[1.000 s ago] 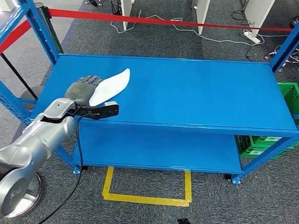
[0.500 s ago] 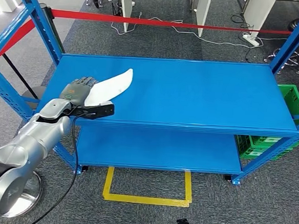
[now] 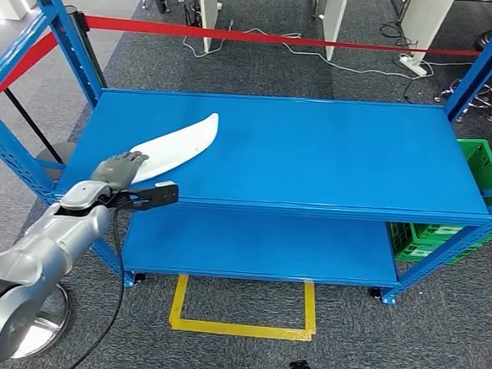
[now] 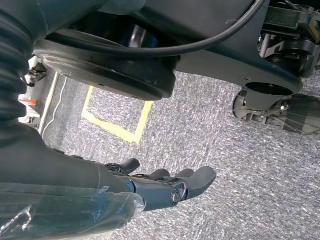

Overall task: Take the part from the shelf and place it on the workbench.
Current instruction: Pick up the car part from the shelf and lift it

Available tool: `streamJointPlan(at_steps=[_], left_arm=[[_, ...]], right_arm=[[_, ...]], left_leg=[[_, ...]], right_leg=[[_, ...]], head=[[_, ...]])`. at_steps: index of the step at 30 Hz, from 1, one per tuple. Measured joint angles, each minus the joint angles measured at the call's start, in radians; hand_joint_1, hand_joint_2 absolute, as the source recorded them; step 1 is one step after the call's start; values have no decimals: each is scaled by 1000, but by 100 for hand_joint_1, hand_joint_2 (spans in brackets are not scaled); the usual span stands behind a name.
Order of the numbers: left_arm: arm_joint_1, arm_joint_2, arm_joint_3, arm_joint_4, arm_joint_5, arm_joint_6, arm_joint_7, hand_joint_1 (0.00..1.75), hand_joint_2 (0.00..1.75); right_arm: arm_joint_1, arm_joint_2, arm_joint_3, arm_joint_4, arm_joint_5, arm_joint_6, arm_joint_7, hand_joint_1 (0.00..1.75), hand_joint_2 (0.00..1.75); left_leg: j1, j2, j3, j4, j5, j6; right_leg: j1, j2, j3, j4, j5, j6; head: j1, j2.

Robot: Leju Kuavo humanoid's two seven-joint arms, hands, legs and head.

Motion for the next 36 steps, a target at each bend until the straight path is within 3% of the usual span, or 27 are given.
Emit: streamJointPlan(at_steps=[3,7,36], left_arm=[[9,8,10,2,5,-11,6,0,175],[19,15,18,3,12,-16,10,169,175],[26,28,41,3,16,8,12,175,175]], right_arm=[[-1,0,0,0,2,0,0,0,175],[-2,0,0,0,6,1,0,0,175],[-5,0,0,0,12,0,0,0,175]], left_leg=[[0,0,0,0,0,0],[0,0,0,0,0,0],[0,-3,1,0,4,0]], right_leg=[[0,0,0,0,0,0],[0,0,0,0,0,0],[0,-2,1,0,4,-1]], head=[[0,0],[0,0],[0,0]])
